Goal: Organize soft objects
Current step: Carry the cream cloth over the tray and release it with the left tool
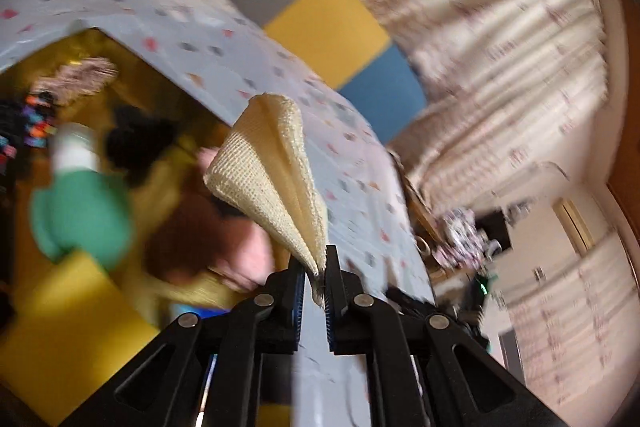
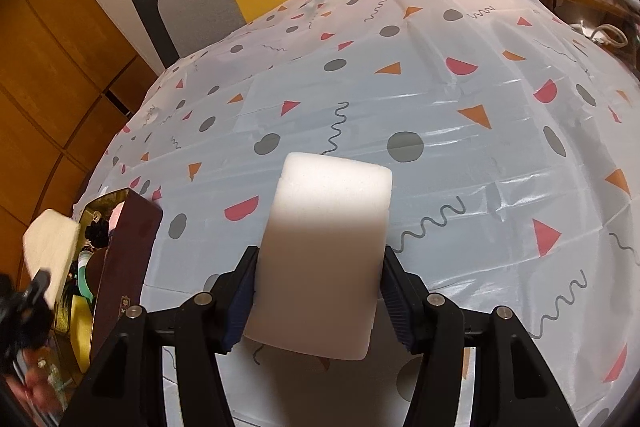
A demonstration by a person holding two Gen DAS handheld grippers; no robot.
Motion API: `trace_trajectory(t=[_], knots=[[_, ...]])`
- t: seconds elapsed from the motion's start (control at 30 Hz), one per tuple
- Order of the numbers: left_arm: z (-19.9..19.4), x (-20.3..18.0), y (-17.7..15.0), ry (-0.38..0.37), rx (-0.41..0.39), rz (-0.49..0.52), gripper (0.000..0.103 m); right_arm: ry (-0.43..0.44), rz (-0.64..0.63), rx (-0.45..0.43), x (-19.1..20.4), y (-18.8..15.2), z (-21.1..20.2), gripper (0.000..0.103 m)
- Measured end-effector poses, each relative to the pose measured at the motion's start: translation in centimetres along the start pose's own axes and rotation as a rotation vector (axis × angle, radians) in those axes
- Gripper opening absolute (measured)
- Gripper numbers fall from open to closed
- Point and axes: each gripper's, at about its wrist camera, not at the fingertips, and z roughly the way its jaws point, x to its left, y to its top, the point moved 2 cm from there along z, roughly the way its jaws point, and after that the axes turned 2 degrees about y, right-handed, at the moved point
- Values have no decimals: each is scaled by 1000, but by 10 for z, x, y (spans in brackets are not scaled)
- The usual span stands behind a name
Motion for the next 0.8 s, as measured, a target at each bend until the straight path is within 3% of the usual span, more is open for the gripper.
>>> trace_trajectory(t=[0.13,0.27,0.4,0.47,0.57,0.63,0.73,0.8], knots=[[-3,41,32,42,-30,-138,6,-3,-9,5,1,-2,3,59],[-1,74,56,105,-59,-212,8,-11,-10,17,0,-3,7,59],[4,95,68,192,-37,-285,35,-22,-12,28,-1,-5,12,59],[4,99,68,188,-12,-308,38,-22,-13,30,-2,-6,13,59],[-5,92,60,214,8,-233,40,-23,-21,30,-1,-7,15,59],[-12,76,55,269,-2,-129,46,-23,-31,25,1,-8,16,59],[-24,53,45,338,-36,37,46,-11,-40,12,5,-10,14,59],[-34,42,41,338,-50,107,46,14,-47,-4,10,-13,12,59]])
